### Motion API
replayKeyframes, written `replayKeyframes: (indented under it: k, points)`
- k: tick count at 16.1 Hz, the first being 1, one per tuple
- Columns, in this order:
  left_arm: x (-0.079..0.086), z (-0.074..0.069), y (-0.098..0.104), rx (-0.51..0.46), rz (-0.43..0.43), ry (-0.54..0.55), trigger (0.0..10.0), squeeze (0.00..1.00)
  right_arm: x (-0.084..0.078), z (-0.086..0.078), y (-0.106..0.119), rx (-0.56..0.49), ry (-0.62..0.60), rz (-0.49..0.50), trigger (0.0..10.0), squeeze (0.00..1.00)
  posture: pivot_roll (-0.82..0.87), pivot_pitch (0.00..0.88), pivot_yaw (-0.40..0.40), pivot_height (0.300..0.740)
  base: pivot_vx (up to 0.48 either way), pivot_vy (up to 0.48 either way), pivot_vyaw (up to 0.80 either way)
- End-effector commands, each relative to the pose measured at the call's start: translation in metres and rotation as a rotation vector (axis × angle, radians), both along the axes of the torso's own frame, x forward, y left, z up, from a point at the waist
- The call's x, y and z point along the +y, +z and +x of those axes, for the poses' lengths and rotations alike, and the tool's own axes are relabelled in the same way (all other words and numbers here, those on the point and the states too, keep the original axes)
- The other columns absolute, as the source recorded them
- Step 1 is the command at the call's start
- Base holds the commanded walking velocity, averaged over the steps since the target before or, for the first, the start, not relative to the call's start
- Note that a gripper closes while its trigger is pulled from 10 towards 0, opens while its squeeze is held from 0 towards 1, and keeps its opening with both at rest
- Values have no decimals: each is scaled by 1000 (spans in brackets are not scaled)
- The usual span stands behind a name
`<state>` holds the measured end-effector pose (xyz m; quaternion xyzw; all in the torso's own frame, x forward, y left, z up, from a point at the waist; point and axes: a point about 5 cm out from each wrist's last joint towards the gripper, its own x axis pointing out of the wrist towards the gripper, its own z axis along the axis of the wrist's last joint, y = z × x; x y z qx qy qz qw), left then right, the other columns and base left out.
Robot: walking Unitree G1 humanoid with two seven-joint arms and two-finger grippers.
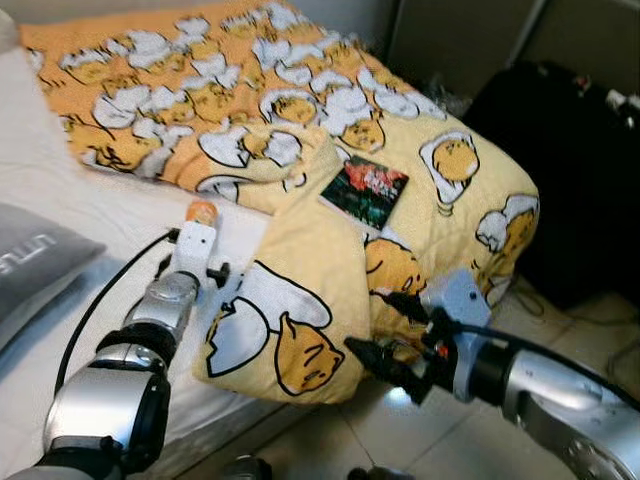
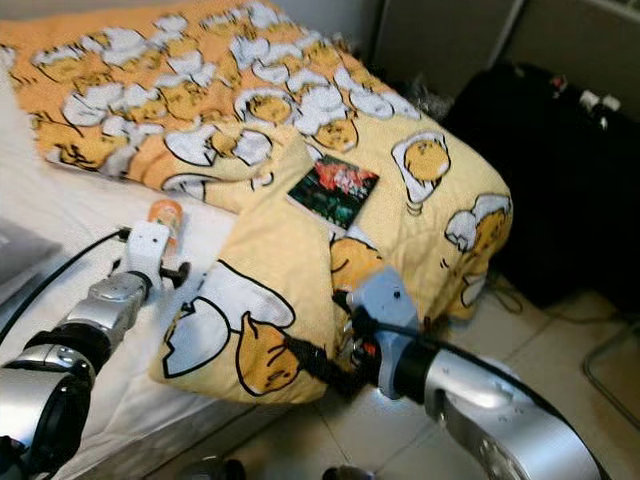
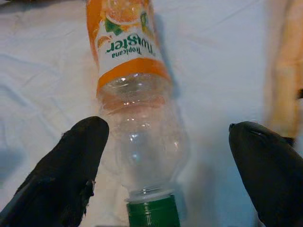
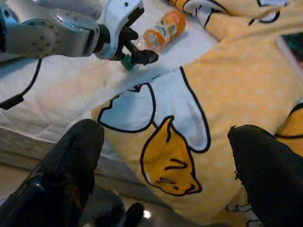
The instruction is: Clean up the room
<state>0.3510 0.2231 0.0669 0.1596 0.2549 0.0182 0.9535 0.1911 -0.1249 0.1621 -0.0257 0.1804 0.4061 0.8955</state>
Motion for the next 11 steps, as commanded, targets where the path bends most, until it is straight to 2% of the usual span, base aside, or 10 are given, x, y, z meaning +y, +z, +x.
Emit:
replayKeyframes:
  k: [1,4,7,8,9,10,11]
  points:
    - [3,0,0,7,22,23,10000,0,1,-6,3,3,1,9,10000,0,-171,187,-12,740,0,0,0]
    - [12,0,5,-24,43,105,10000,0,3,-14,1,28,-1,14,10000,0,-177,193,1,740,0,0,0]
    - [15,-1,2,-6,40,119,10000,0,6,-17,1,40,-24,25,10000,0,-181,194,18,740,0,0,0]
    - [17,-2,2,1,36,121,9686,0,7,-16,1,38,-31,28,10000,0,-181,192,27,740,0,0,0]
    - [19,-4,1,12,39,124,4627,0,8,-16,1,37,-38,34,10000,0,-177,186,32,740,0,0,0]
    - [24,-5,1,17,44,143,1490,0,8,-18,0,38,-41,39,10000,0,-177,171,41,740,0,0,0]
    - [25,-6,1,17,40,148,1490,0,8,-18,0,38,-41,39,10000,0,-177,171,41,740,0,0,0]
